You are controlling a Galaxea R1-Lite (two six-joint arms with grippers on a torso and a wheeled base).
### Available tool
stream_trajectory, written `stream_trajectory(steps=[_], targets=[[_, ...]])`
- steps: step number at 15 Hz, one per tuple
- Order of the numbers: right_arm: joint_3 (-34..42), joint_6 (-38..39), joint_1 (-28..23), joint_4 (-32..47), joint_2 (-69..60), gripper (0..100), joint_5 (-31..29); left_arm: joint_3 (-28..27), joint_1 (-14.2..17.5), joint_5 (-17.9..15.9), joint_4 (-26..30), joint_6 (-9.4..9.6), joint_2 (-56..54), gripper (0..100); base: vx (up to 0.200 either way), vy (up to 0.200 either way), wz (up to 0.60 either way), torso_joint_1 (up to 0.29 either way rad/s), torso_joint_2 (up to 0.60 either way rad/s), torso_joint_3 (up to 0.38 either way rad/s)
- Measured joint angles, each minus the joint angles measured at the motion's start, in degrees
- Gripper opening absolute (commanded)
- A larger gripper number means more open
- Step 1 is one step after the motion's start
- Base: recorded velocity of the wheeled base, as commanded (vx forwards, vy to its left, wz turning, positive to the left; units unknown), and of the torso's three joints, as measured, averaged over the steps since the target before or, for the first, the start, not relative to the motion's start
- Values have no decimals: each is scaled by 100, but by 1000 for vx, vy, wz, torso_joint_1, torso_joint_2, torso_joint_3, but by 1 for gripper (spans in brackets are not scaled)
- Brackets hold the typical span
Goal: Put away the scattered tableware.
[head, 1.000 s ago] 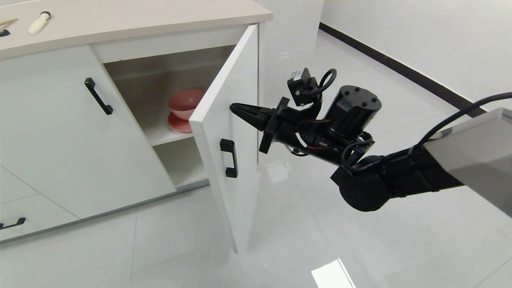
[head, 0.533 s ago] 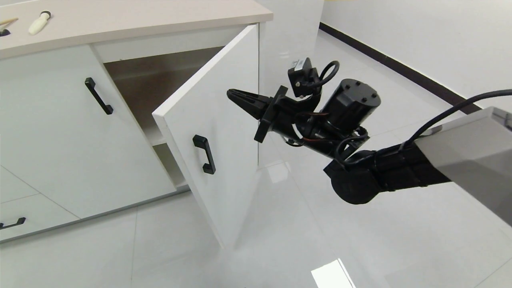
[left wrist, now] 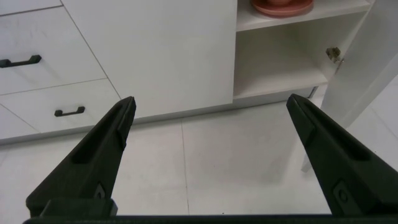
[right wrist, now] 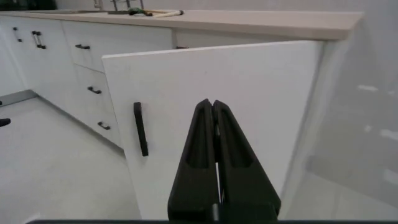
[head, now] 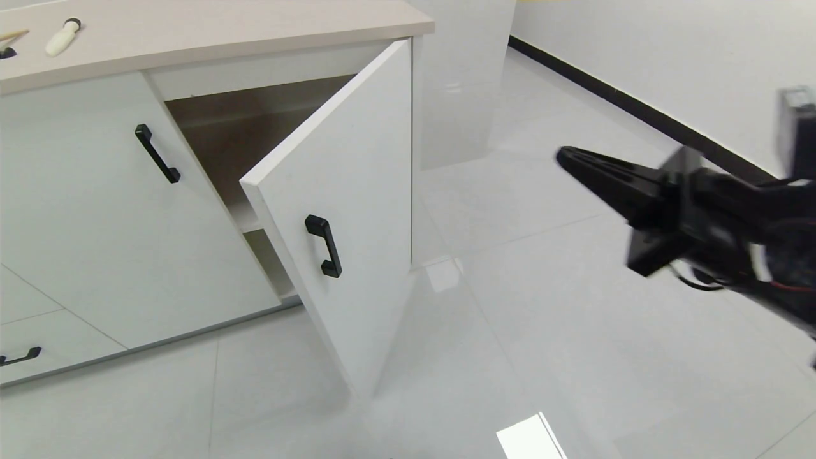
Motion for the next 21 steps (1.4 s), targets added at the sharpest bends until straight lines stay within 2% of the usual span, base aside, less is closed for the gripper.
stream_trajectory(steps=[4, 6, 8, 10, 12, 14, 16, 21], targets=[[1830, -79, -1541, 167, -2647, 0, 13, 5, -5, -4, 0, 2, 0, 100, 0, 0, 0, 0, 0, 0], [2391, -117, -2141, 510, -3900, 0, 24, 5, -2, -2, 0, 6, 0, 100, 0, 0, 0, 0, 0, 0], [2693, -137, -2505, 1257, -5263, 0, 33, 5, 0, 0, 2, 4, 0, 100, 0, 0, 0, 0, 0, 0], [2850, -180, -2684, 2415, -6649, 0, 30, 5, 0, 2, 0, 4, 0, 100, 0, 0, 0, 0, 0, 0], [2950, -263, -2739, 4295, -7770, 0, -99, 5, -5, 11, 2, 4, 0, 100, 0, 100, 0, 1, 4, 1], [2996, -336, -2753, 6112, -8363, 0, -354, 5, 2, 132, -2, 11, 0, 100, 0, 200, 0, 5, 2, -2], [3024, -542, -2759, 7407, -8642, 0, -490, 2, 2, 208, -4, -7, 0, 100, 0, 100, 0, 4, -1, -1], [3032, -530, -2750, 7565, -8828, 0, -767, 9, 6, 197, -9, 11, 0, 100, 0, 0, 0, 0, 0, 0]])
